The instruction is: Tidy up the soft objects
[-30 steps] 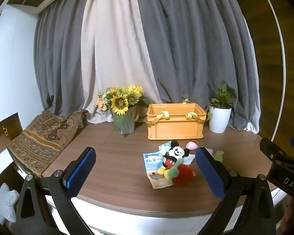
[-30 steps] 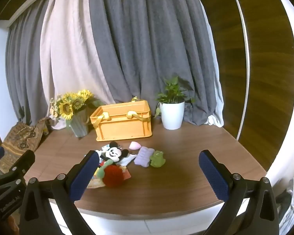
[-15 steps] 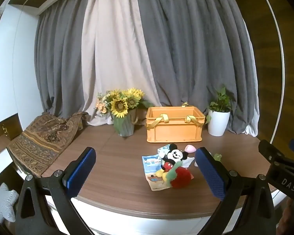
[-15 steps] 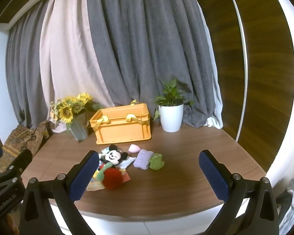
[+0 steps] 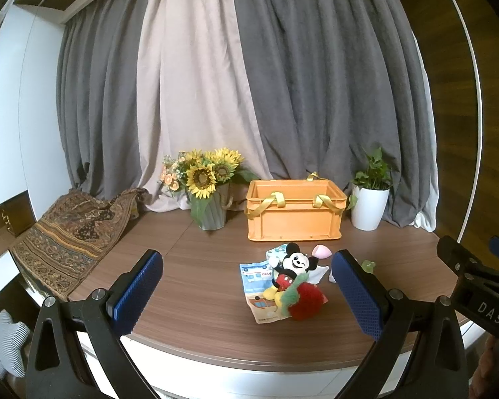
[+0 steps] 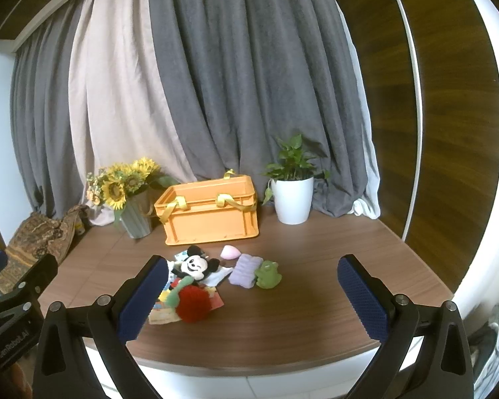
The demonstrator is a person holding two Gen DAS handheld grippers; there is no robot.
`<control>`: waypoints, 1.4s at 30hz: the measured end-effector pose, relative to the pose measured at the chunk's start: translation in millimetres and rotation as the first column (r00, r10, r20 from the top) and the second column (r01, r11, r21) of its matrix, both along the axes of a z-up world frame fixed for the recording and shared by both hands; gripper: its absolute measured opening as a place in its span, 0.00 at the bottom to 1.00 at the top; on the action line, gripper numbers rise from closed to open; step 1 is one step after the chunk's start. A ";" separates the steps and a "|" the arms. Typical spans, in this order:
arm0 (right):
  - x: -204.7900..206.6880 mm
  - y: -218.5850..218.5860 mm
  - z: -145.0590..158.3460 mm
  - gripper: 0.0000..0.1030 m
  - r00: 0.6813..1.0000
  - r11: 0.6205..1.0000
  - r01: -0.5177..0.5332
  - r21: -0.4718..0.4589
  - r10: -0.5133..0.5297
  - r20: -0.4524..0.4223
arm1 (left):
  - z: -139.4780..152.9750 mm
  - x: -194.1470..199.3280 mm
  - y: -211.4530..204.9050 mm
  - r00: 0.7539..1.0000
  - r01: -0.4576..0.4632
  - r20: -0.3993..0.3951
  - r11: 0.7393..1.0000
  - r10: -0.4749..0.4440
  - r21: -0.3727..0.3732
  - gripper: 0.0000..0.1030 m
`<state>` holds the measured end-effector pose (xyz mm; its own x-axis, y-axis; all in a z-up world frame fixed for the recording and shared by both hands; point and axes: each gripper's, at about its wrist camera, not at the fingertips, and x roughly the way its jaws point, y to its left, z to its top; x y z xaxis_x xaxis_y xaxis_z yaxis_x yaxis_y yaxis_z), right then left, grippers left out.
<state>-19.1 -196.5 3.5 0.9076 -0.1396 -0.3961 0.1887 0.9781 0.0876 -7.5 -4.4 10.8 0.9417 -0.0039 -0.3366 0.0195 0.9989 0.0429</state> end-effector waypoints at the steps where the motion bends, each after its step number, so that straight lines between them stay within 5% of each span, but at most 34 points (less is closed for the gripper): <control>1: 0.9 0.3 0.8 1.00 1.000 1.000 -0.001 0.000 0.001 -0.001 | -0.2 -0.2 0.0 1.000 0.001 0.000 1.000 -0.001 -0.001 1.00; 42: 1.4 4.5 3.3 1.00 1.000 1.000 -0.003 -0.011 0.003 0.006 | -2.8 -1.3 1.2 1.000 0.006 -0.005 1.000 -0.006 -0.008 1.00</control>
<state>-17.7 -191.9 6.8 0.9102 -0.1416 -0.3893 0.1856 0.9795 0.0777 -8.8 -3.2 8.0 0.9400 -0.0124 -0.3410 0.0259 0.9991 0.0351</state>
